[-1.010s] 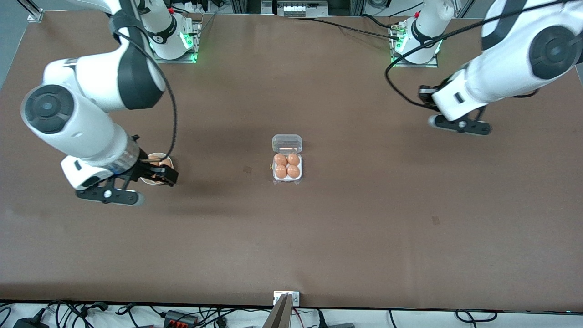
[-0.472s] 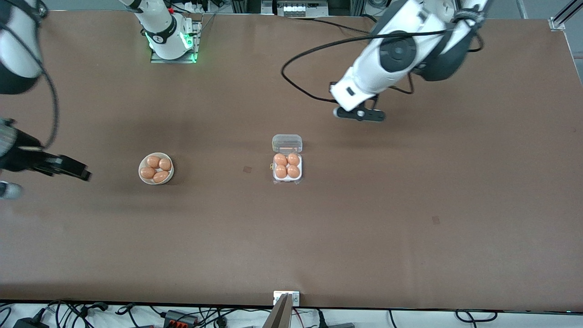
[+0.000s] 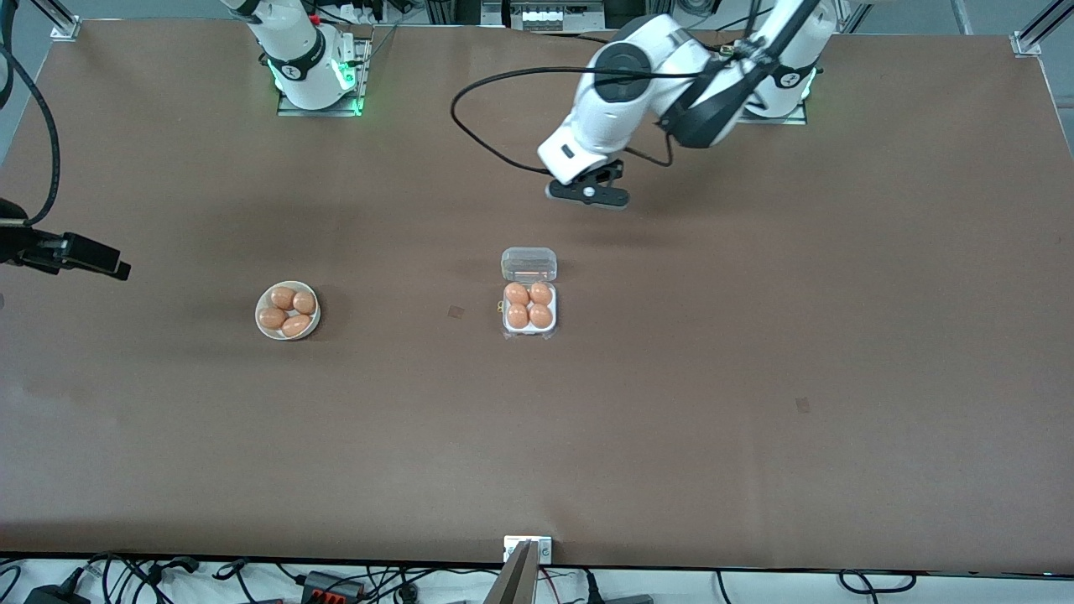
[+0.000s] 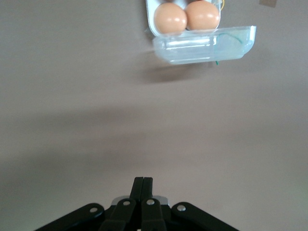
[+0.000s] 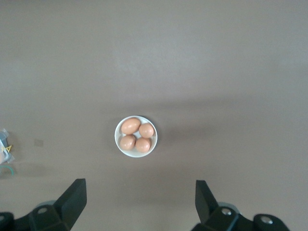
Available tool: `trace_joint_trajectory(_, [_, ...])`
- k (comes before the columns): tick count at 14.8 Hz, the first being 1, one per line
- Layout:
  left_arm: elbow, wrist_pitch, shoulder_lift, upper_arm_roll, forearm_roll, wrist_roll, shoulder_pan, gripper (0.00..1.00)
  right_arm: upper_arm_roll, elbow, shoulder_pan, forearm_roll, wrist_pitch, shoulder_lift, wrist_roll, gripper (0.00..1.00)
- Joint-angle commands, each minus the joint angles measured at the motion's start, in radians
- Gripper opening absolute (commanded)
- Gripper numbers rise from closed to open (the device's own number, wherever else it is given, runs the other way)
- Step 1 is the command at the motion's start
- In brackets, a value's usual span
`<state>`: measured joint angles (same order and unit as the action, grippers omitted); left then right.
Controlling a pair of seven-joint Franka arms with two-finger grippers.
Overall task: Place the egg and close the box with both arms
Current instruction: 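Lower the left gripper onto the open lid of the egg box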
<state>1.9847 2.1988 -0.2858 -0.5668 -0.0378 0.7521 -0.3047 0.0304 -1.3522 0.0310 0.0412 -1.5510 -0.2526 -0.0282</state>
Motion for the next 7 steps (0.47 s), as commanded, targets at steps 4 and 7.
trace_joint_trajectory(4, [-0.04,0.261,-0.196,0.002,0.183,0.115,-0.039,0.01,-0.017,-0.294,0.006,-0.055,-0.169,0.19,0.017,1.0])
trace_joint_trajectory(7, [-0.111,0.329,-0.275,0.015,0.269,0.115,-0.034,0.01,-0.018,-0.294,0.007,-0.046,-0.149,0.202,0.013,1.0])
